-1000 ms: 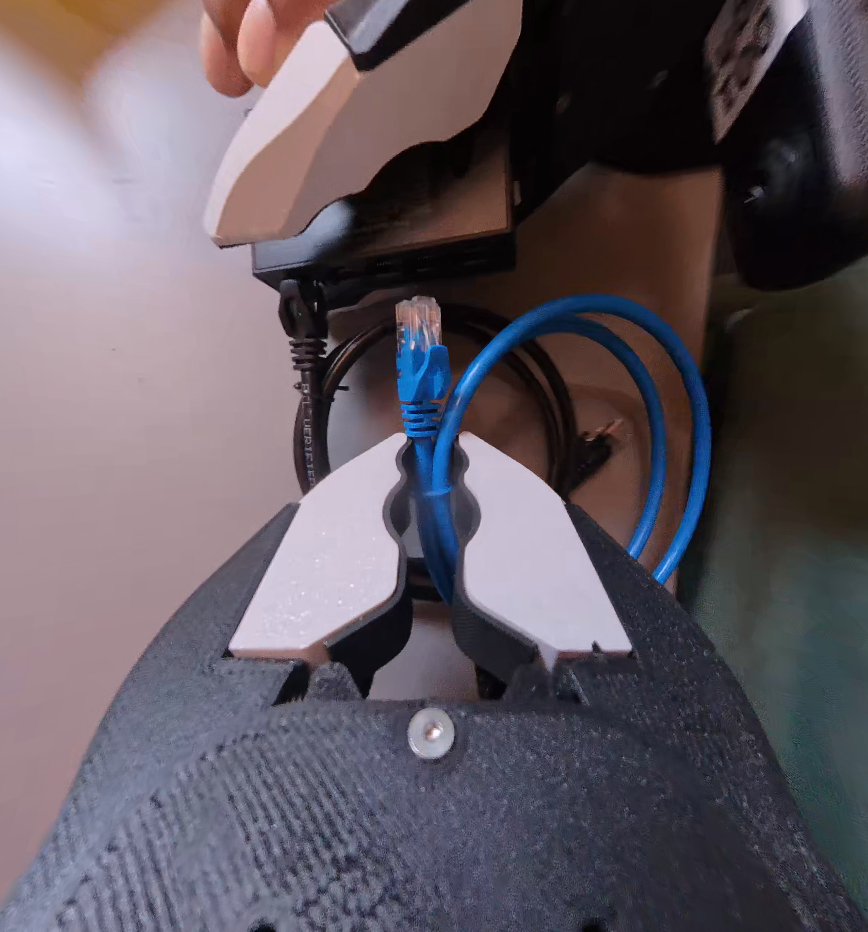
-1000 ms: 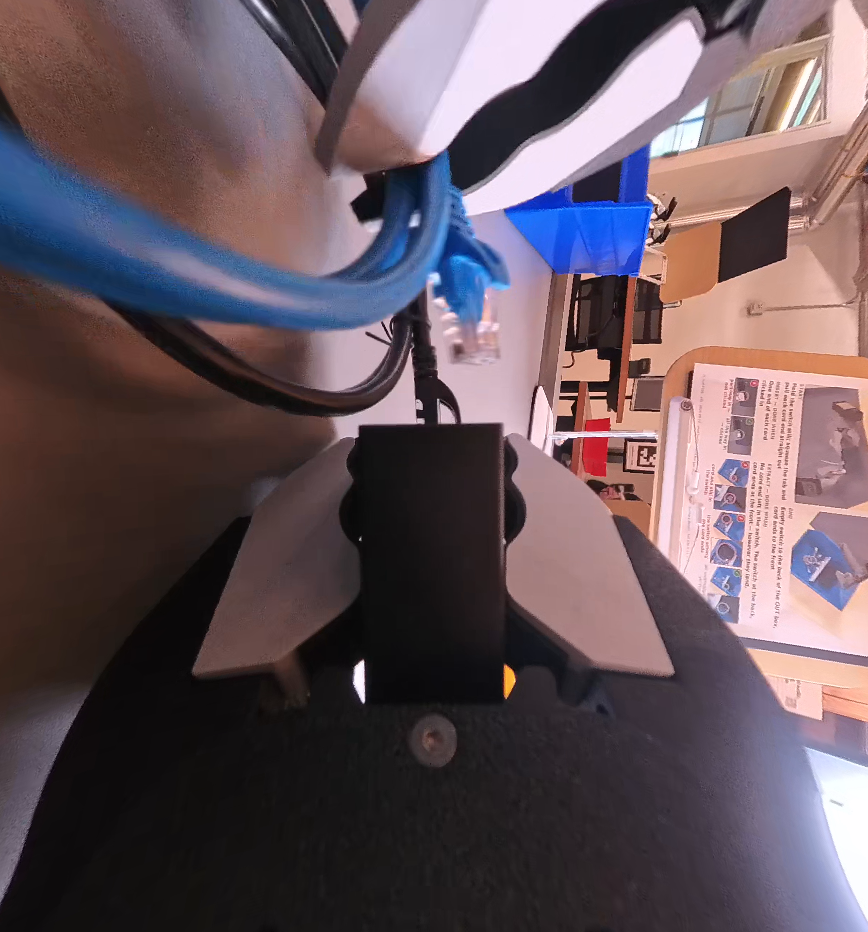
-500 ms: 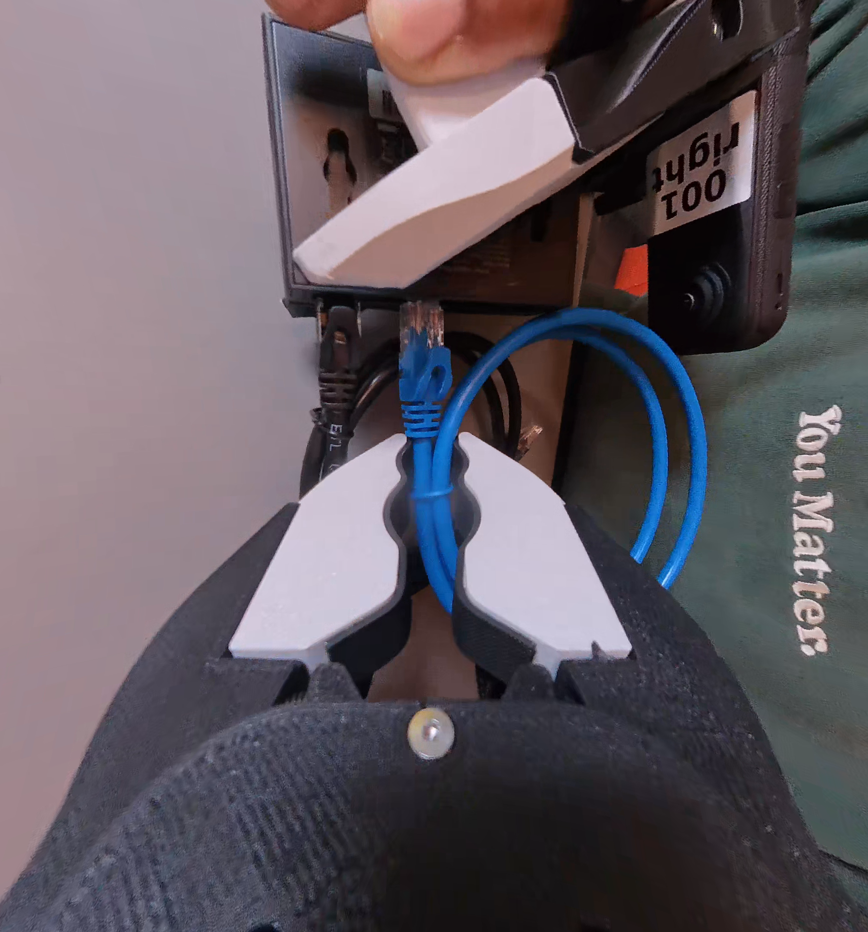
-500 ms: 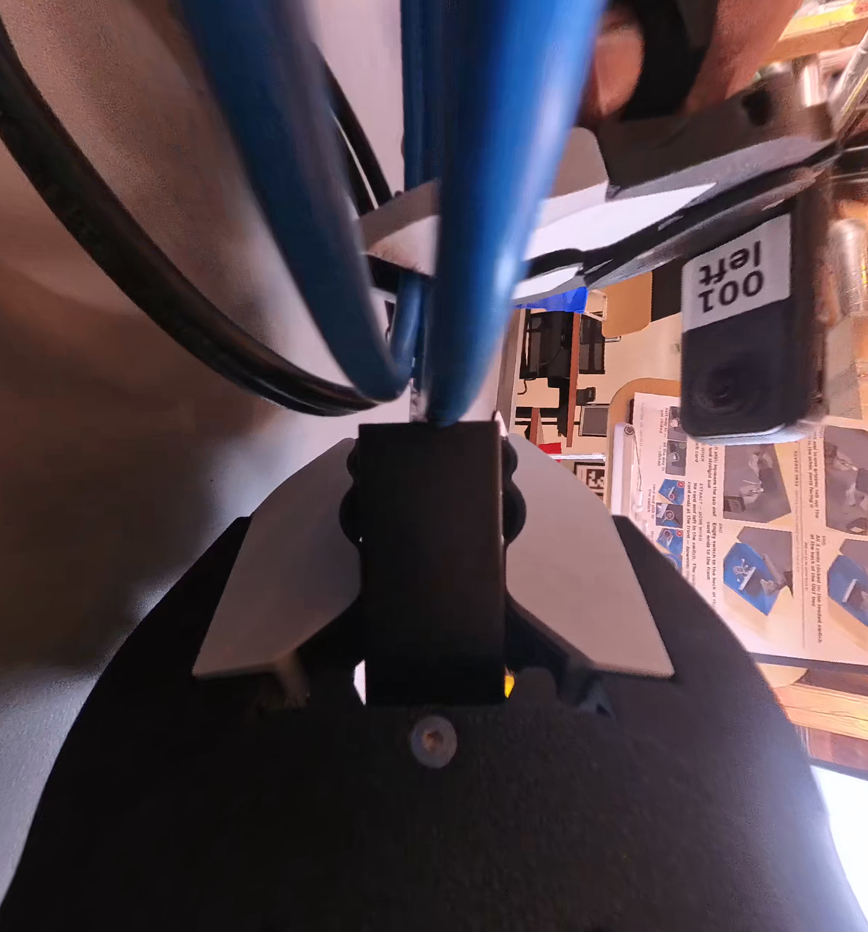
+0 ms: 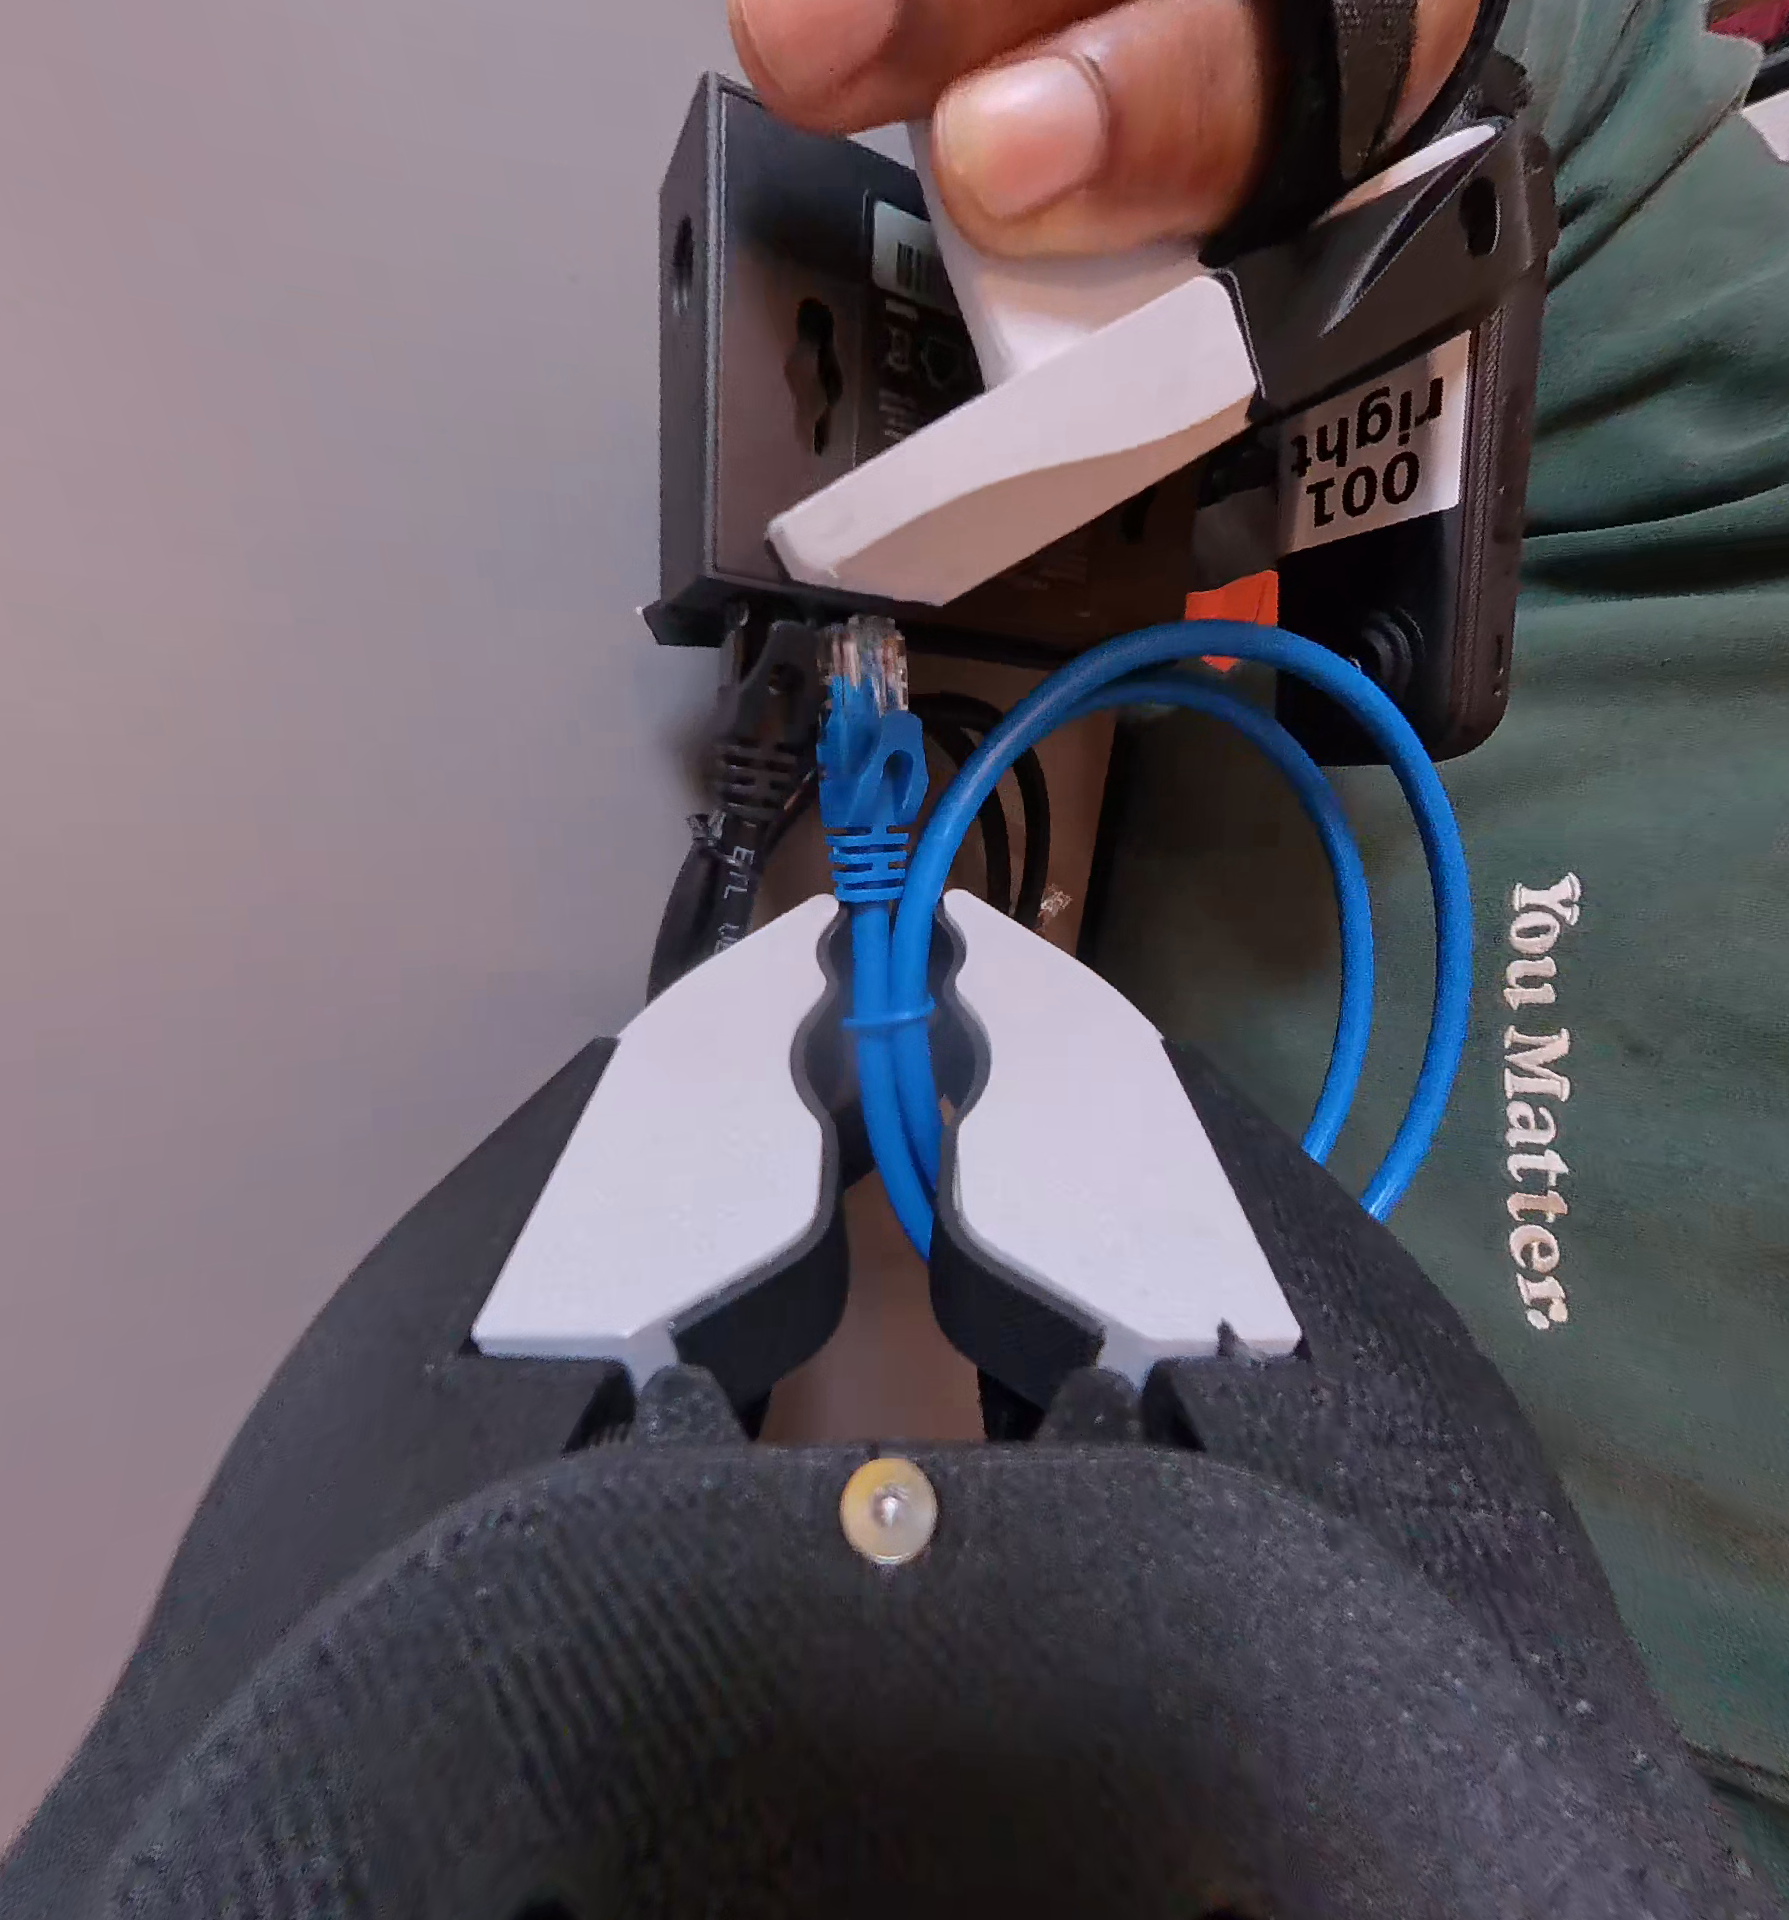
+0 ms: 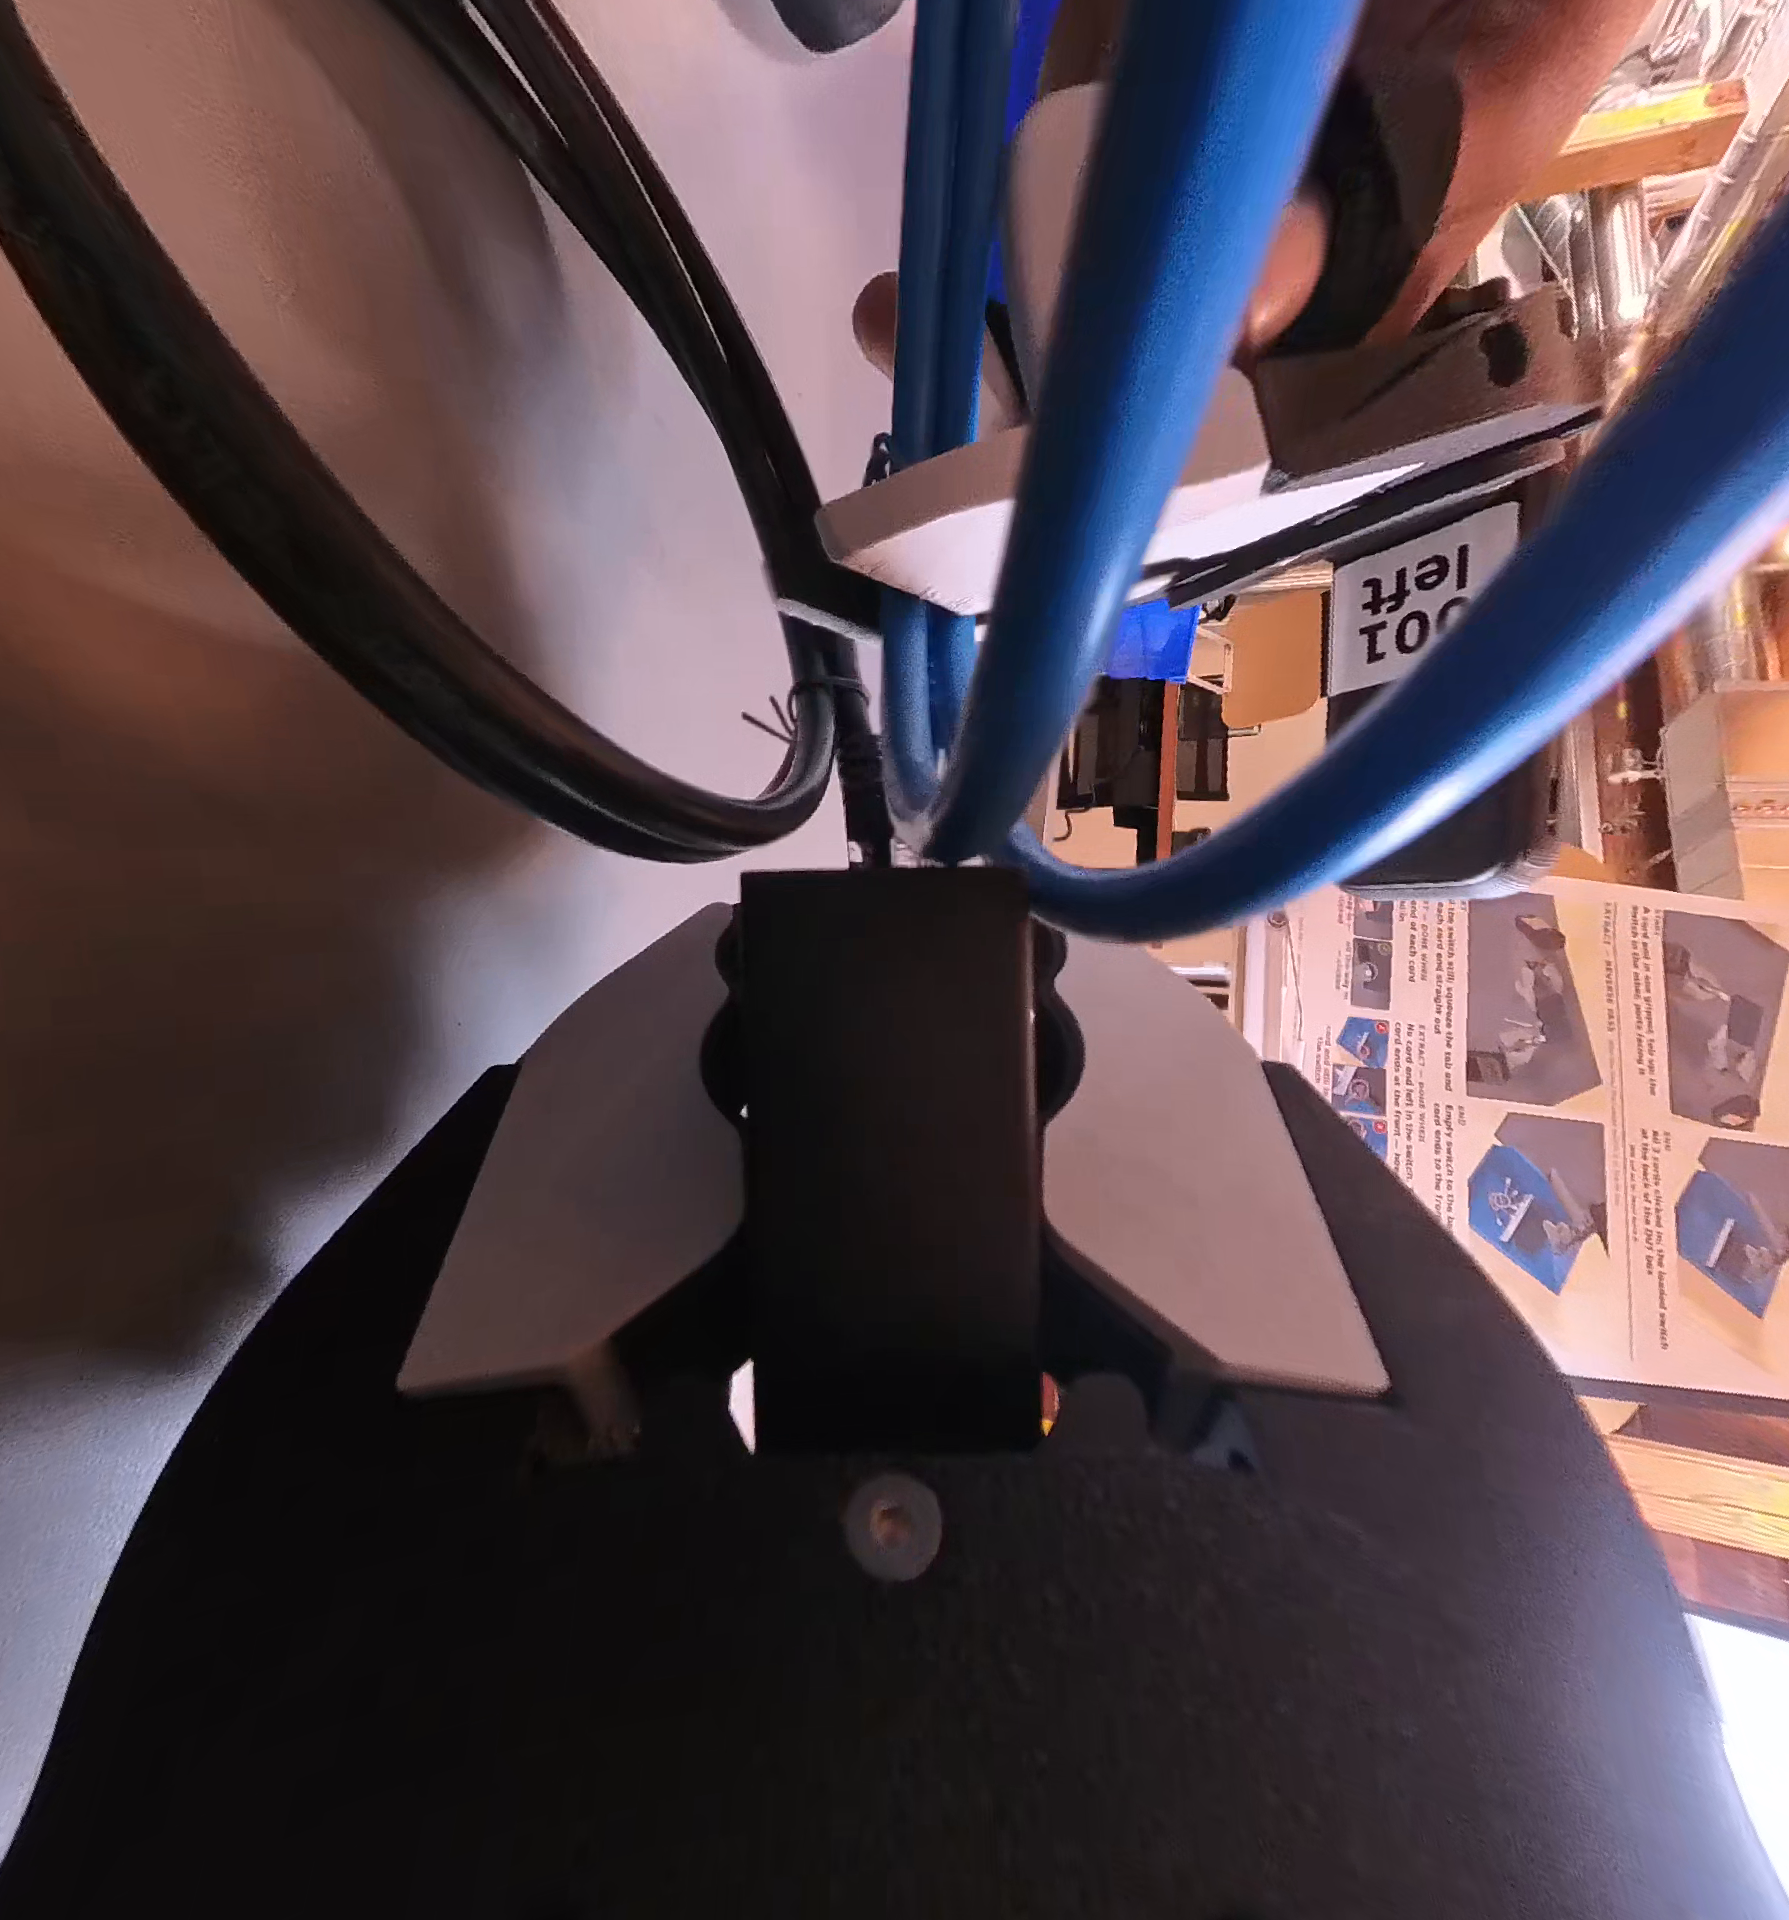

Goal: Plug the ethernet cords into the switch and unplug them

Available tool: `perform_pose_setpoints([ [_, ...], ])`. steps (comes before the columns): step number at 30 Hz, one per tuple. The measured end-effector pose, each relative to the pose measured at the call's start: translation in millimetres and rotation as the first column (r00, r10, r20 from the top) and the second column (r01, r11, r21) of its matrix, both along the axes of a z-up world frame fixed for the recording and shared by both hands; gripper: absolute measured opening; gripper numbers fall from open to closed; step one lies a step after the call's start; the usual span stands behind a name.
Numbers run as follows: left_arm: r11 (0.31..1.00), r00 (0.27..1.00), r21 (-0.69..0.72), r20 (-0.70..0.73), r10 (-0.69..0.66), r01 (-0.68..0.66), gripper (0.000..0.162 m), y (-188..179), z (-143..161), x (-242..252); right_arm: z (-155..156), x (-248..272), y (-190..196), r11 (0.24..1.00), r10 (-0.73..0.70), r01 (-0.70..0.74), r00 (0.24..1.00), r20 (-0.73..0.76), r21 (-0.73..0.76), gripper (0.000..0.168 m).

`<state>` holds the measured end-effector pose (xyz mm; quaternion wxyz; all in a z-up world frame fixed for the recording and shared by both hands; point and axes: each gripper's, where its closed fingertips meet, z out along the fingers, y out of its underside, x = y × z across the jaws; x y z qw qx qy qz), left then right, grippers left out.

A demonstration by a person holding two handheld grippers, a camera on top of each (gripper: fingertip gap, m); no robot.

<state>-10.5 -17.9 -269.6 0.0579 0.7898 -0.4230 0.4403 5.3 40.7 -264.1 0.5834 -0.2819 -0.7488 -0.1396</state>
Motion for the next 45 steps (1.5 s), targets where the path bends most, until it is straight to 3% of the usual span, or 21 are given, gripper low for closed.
perform_pose_setpoints([
  [12, 0.993, 0.992, -0.083, -0.079, -0.093, 0.087, 0.012, -17, -1, -1, 0, -4, -16, 0.999, 0.053, -0.053, 0.999, -0.009, 0.004, 0.050],
  [16, 0.992, 0.993, -0.045, -0.019, -0.118, 0.117, 0.012, -16, 2, 1, 2, -4, -19, 0.997, 0.070, -0.070, 0.997, -0.024, -0.011, 0.050],
  [22, 0.986, 0.994, -0.142, 0.074, -0.082, 0.092, 0.012, -20, 5, -1, 0, -7, -30, 0.993, 0.113, -0.114, 0.993, -0.023, -0.035, 0.050],
  [30, 0.993, 0.975, -0.118, 0.219, 0.028, -0.002, 0.011, -10, 16, 4, 9, -5, -23, 0.995, 0.084, -0.088, 0.994, -0.072, -0.052, 0.050],
  [33, 0.981, 0.943, -0.183, 0.312, 0.116, -0.060, 0.011, -5, 23, 7, 13, -4, -20, 0.995, 0.069, -0.075, 0.993, -0.093, -0.063, 0.050],
  [45, 0.958, 0.850, -0.191, 0.446, 0.279, -0.214, 0.011, 5, 28, 14, 17, -2, -10, 0.993, 0.020, -0.034, 0.991, -0.129, -0.113, 0.051],
])
